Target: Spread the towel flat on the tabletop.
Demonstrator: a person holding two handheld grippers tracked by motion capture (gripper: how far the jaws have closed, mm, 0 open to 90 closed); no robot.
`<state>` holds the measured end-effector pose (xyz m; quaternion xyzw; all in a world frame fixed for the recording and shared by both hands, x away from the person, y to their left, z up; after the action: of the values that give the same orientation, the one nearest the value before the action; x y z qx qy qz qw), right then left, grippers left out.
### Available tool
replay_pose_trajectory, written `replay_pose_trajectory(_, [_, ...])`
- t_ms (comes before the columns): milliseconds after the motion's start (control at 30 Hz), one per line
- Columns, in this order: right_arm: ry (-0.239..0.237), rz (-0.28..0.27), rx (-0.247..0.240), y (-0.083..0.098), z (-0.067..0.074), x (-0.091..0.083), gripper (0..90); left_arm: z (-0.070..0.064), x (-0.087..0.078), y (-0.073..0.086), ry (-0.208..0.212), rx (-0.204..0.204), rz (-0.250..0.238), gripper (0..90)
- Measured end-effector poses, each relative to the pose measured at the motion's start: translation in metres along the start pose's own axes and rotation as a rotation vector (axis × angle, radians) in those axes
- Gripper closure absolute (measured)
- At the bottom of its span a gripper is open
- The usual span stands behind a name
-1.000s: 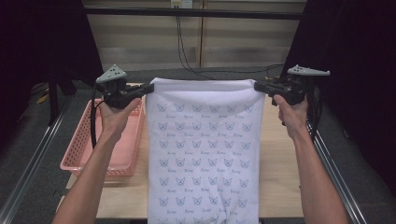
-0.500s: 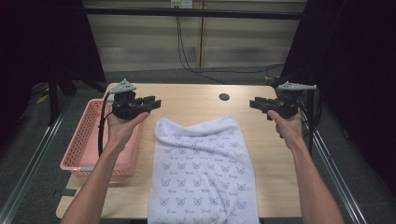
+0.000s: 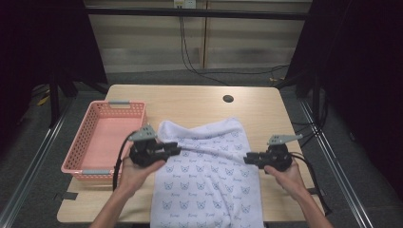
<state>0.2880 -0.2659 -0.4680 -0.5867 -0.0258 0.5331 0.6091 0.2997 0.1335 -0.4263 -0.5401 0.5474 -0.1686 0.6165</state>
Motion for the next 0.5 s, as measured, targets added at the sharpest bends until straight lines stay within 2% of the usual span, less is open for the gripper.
replay_pose_trajectory(33, [0.012,0.026,-0.004,0.010,0.002,0.003,70.5,-0.004,0.006,0.012,0.020,-0.010,0.027,71.5])
replay_pose_trajectory(67, [0.025,0.036,0.012,0.019,0.002,0.006,70.5,-0.007,0.013,0.023,0.020,-0.005,0.058,72.1])
replay_pose_trajectory(100, [0.024,0.057,0.023,0.026,0.001,0.009,70.5,-0.007,0.023,0.031,0.024,-0.025,0.100,72.8])
replay_pose_trajectory(133, [0.031,0.079,0.017,0.031,0.001,0.011,70.7,-0.007,0.032,0.037,0.011,-0.040,0.149,73.0])
replay_pose_trajectory(167, [0.038,0.102,0.014,0.034,0.000,0.013,71.1,-0.007,0.040,0.039,0.005,-0.035,0.178,73.1])
replay_pose_trajectory(200, [0.052,0.113,0.010,0.036,0.000,0.014,71.2,-0.007,0.040,0.039,0.005,-0.035,0.178,73.1])
replay_pose_trajectory(233, [0.070,0.124,-0.001,0.037,0.000,0.015,72.2,-0.004,0.052,0.044,0.034,-0.008,0.221,72.9])
replay_pose_trajectory(267, [0.091,0.133,-0.017,0.039,0.000,0.015,74.8,-0.001,0.056,0.047,0.016,-0.014,0.247,72.8])
replay_pose_trajectory(333, [0.091,0.115,0.006,0.042,-0.004,0.012,80.3,0.003,0.059,0.050,0.016,-0.047,0.242,72.5])
replay_pose_trajectory(367, [0.114,0.124,0.000,0.042,-0.005,0.009,80.9,0.002,0.060,0.050,0.020,-0.053,0.246,72.5])
replay_pose_trajectory(433, [0.128,0.118,0.032,0.046,-0.011,0.002,80.9,-0.004,0.061,0.051,0.039,-0.004,0.259,72.2])
replay_pose_trajectory(467, [0.132,0.115,0.039,0.049,-0.013,-0.002,80.7,-0.006,0.061,0.052,0.034,0.019,0.283,71.7])
replay_pose_trajectory(500, [0.138,0.114,0.040,0.051,-0.013,-0.007,80.3,-0.007,0.061,0.055,0.026,0.029,0.285,71.5])
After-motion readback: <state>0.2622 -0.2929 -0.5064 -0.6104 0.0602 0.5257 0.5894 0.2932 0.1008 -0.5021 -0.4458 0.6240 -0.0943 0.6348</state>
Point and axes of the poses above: each handheld gripper's, and its own axes: x roughly forward along the jaws, y roughly out of its underside, z roughly to its left, the point moved 1 cm from there along x, roughly forward along the jaws, and after that the axes turned 3 degrees about x, right-handed, at the moved point
